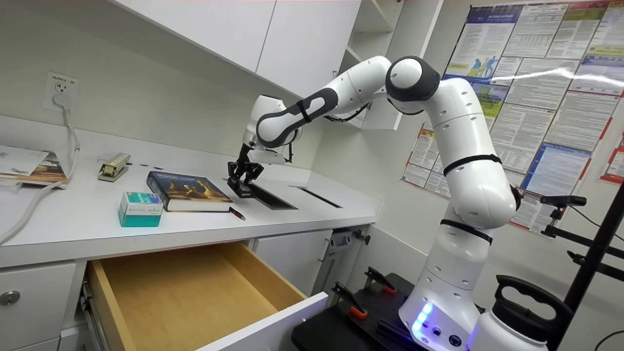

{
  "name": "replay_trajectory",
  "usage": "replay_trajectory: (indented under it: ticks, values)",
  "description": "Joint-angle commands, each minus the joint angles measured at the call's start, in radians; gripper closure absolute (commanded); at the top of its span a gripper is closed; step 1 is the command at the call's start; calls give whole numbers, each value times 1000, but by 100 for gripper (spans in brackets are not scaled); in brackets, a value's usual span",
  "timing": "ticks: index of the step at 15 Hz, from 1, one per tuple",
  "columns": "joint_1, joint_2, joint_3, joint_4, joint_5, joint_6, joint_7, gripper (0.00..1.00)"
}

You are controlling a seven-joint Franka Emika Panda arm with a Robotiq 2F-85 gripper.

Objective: Take the pen and the box out of the drawer and put them on the counter then close the drawer

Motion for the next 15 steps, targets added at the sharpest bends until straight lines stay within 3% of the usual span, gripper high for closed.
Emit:
replay_trajectory:
  ticks: [1,2,3,4,9,15]
  values:
    - [33,50,-29,63,40,-5,-27,84]
    - [43,62,-40,71,37,4,-11,84]
    - [52,72,-49,82,39,-3,0,34]
    - [54,79,-52,90,47,-6,3,31]
    - [98,57,-84,84,42,-31,41,0]
    - [232,-172,-145,-143,-48,9,233,0]
